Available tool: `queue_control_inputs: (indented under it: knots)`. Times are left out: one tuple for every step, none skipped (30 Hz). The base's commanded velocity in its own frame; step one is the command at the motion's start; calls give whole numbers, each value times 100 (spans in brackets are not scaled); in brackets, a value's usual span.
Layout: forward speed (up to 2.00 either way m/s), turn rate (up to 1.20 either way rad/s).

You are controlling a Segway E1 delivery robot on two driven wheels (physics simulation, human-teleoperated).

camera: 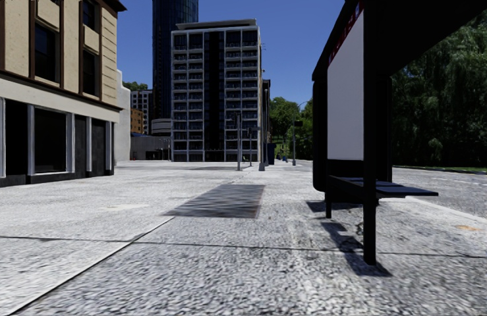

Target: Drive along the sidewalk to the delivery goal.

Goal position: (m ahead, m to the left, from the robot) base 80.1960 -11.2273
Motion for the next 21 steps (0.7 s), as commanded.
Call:
queue_control_inputs:
  knots:
    - [200,0]
    - [200,0]
    - [200,0]
    - [200,0]
    - [200,0]
    - [200,0]
    - [200,0]
    - [200,0]
    - [200,0]
    - [200,0]
    - [200,0]
    - [200,0]
    - [200,0]
    - [200,0]
    - [200,0]
    - [200,0]
    - [200,0]
    - [200,0]
    - [200,0]
    - [200,0]
    - [200,0]
